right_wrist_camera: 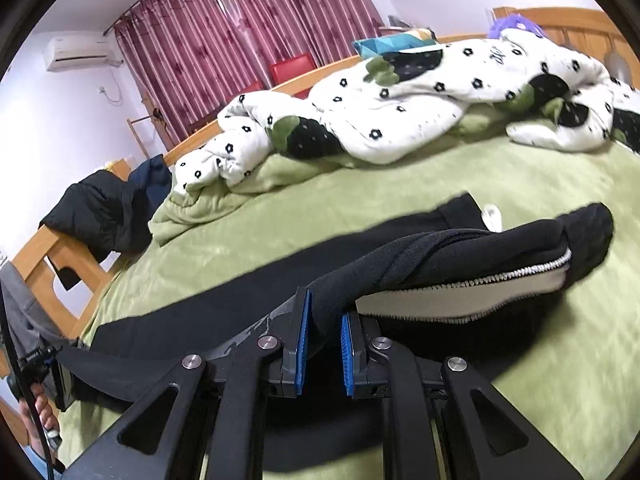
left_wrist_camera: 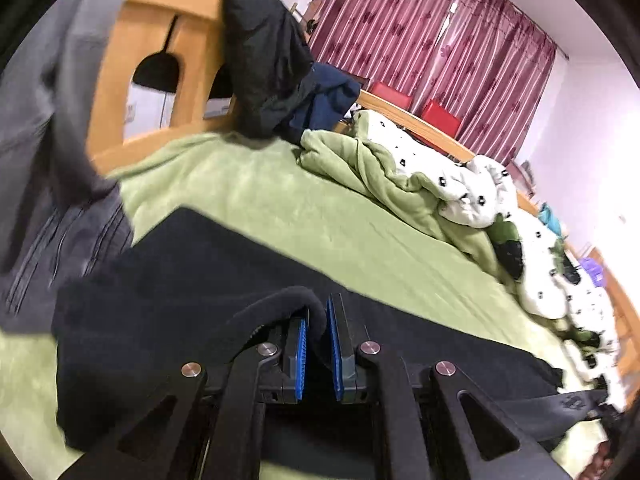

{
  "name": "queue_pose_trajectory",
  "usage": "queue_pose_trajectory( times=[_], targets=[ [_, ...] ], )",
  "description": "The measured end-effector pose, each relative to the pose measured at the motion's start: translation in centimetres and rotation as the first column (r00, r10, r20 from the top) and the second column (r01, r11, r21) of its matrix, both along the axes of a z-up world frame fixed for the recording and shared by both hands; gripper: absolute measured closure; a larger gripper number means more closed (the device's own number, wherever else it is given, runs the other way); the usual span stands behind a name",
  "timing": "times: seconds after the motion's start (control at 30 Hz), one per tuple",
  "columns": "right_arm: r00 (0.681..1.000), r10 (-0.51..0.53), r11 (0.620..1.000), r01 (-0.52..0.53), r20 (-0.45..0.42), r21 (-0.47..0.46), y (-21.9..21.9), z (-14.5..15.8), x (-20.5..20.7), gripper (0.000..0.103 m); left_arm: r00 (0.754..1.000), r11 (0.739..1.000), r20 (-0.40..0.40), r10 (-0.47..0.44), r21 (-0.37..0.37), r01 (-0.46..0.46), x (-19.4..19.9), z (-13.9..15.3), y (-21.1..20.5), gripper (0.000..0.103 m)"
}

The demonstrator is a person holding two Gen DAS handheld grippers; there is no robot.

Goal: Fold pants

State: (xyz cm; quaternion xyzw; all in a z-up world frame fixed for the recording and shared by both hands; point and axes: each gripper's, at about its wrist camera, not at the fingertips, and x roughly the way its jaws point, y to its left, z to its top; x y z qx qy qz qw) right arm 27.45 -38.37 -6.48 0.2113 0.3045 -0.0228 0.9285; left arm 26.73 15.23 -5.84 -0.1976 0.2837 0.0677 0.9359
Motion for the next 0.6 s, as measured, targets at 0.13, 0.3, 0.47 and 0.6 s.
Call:
queue_pose_trajectory(
  times=[0.13, 0.3, 0.47, 0.6],
  targets=[
    [1.0, 0.008, 0.999, -0.009, -0.029, -0.05, 0.8, -1.6, 3.9, 0.089, 0.999, 0.997, -0.033, 0.037, 0.07, -0.035, 4.6, -2.3, -1.2, 0.093],
    [0.998, -0.018, 0.988, 0.008, -0.067, -0.153, 2.5, -4.0, 8.5, 0.089, 0.993, 0.994, -0.055, 0.101, 0.038, -0.099, 8.5, -5.9, -1.3, 0.093],
    [0.993, -0.082, 0.992, 0.074, -0.085, -0.098, 1.6, -7.1, 11.6, 0.089, 0.992, 0.993, -0.062, 0.114, 0.03, -0.112, 10.1, -9.3, -1.1, 0.093],
    [0.988, -0.115, 0.992, 0.108, -0.099, -0.066, 1.0, -9.6, 13.0, 0.089, 0.995, 0.994, -0.063, 0.074, -0.079, -0.079, 10.3, -10.4, 0.2, 0.092]
  ],
)
